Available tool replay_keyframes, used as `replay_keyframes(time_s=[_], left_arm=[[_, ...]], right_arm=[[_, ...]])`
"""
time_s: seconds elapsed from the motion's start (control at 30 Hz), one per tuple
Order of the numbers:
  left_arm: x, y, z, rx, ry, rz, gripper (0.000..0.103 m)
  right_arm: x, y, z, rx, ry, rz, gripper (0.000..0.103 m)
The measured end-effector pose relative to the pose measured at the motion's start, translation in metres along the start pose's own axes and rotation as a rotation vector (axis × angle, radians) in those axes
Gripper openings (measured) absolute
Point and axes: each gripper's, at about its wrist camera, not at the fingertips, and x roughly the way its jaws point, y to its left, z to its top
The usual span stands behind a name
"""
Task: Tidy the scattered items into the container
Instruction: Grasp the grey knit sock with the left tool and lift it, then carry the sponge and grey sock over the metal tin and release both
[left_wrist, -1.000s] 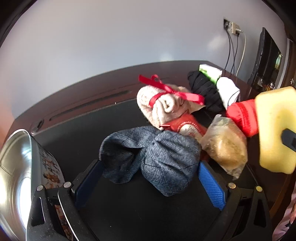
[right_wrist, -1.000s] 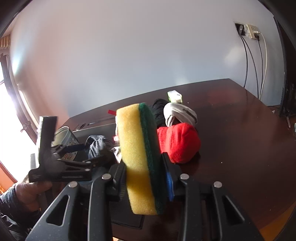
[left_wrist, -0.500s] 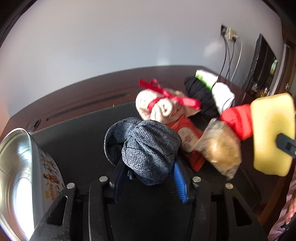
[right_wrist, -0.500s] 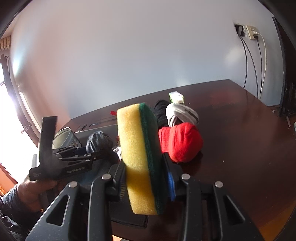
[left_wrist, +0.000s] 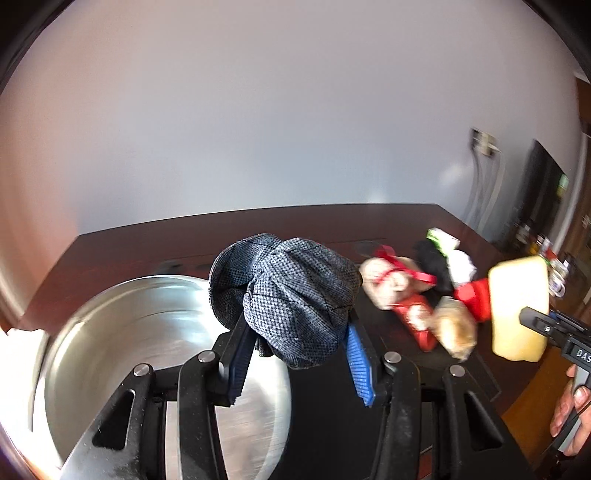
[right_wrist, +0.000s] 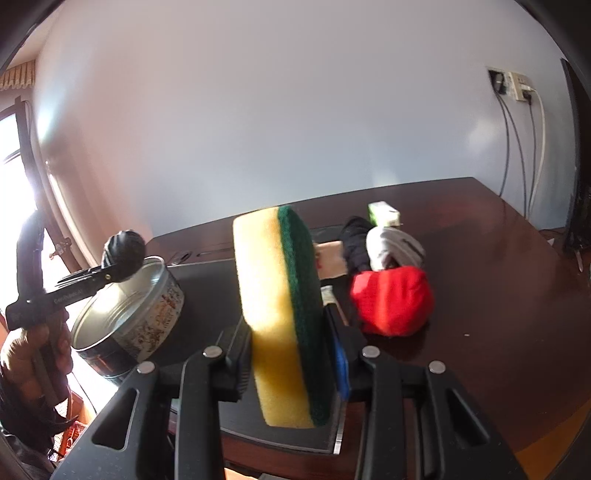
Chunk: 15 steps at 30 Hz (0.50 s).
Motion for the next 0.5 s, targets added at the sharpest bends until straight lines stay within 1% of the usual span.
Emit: replay_keyframes(time_s=[0.1, 0.2, 0.33, 0.5], left_arm=[[-0.012, 0.028, -0.003, -0.044, -0.012, 0.043, 0.049], [-0.02, 0.047, -0.009, -0.079, -0.023, 0.073, 0.049], [-0.029, 0.069, -0.015, -0.113, -0.03, 0.108, 0.049], [-0.032, 0.086, -0.022, -0.148, -0.032, 0.131, 0.049]], right_arm=[[0.004, 0.015, 0.004, -0.022, 0.002, 0.023, 0.036], [0.008, 0.031, 0.011, -0.052, 0.0, 0.045, 0.036], [0.014, 0.056, 0.022, -0.094, -0.005, 0.074, 0.036], [0.024, 0.083, 0.029, -0.132, 0.0, 0.103, 0.036]])
